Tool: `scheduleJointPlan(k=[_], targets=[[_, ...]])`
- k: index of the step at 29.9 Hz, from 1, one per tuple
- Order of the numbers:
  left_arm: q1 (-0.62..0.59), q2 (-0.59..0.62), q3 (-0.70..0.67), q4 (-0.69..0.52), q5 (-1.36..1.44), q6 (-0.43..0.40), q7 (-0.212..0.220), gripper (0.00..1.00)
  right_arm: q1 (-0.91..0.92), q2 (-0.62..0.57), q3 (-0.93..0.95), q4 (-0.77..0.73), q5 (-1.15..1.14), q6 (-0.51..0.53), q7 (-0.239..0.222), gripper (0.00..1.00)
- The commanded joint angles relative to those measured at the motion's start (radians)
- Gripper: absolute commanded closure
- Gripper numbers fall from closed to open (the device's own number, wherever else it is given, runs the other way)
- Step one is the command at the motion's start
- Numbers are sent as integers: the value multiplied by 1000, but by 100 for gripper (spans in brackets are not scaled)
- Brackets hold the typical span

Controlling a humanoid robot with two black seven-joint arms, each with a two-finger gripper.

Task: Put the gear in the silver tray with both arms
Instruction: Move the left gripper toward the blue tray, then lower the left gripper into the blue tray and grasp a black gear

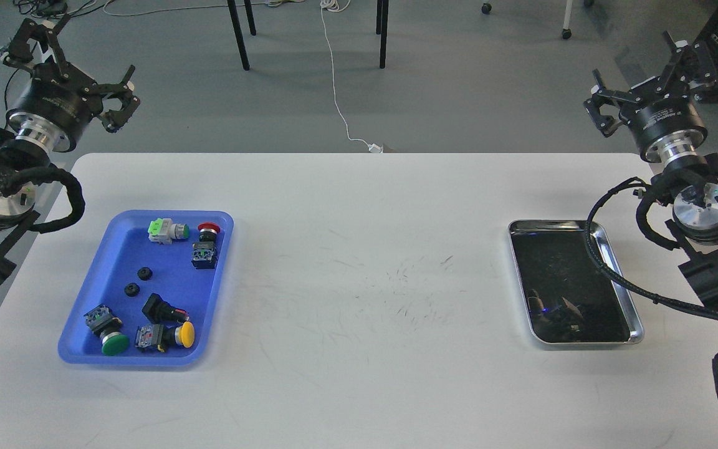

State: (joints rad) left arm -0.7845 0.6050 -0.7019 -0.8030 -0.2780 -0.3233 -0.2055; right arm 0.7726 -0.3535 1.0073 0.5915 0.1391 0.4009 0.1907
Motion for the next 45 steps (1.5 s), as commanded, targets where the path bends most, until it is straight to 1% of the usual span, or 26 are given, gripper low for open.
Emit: scheduleJointPlan(k=[1, 4, 8, 12, 14, 17, 19, 21, 23, 26, 31, 34, 39, 41, 42, 45], targets=[[1, -4, -2, 1, 0, 7, -2, 2, 2, 8, 5, -6, 2, 3, 1, 1], [1, -11, -5, 1, -4, 13, -2, 2, 2, 8, 20, -4, 2, 3, 9, 1], [1, 12, -4, -1, -1, 10, 0, 2, 4, 8, 39, 2, 2, 4, 12, 1], [1, 74, 16, -24, 5, -22, 14, 2, 5, 8, 40, 20, 4, 6, 16, 1], [-7, 116, 50, -51, 54, -68, 15, 2, -10, 2, 39, 77, 2, 4, 16, 1], [-41, 192, 73, -64, 230, -118, 12, 2, -39, -10, 37, 154, 2, 3, 16, 1], [-70, 206, 82, -76, 350, -135, 11, 2, -45, -15, 37, 160, 2, 3, 18, 1], [-73, 217, 84, -109, 466, -163, 5, 3, -47, -15, 39, 160, 2, 3, 19, 1], [-70, 249, 85, -162, 590, -165, 2, 3, -47, -15, 39, 162, 2, 4, 27, 1], [-65, 309, 88, -284, 820, -165, 0, 3, -49, -12, 39, 163, 2, 7, 32, 1], [-32, 348, 111, -439, 1149, -165, 0, 3, -52, -4, 39, 163, 2, 7, 41, 1], [-18, 351, 140, -481, 1320, -165, 0, 3, -62, -4, 39, 163, 2, 10, 49, 1], [-16, 349, 222, -482, 1635, -163, 0, 3, -67, -7, 39, 162, 2, 32, 53, 1], [-15, 349, 265, -482, 1806, -149, -2, 8, -75, -10, 40, 162, 2, 38, 53, 1], [-15, 348, 281, -481, 1877, -129, -2, 8, -78, -12, 40, 162, 2, 39, 53, 1], [-7, 345, 370, -469, 2054, -10, -2, 9, -88, -13, 40, 162, 2, 44, 53, 1]])
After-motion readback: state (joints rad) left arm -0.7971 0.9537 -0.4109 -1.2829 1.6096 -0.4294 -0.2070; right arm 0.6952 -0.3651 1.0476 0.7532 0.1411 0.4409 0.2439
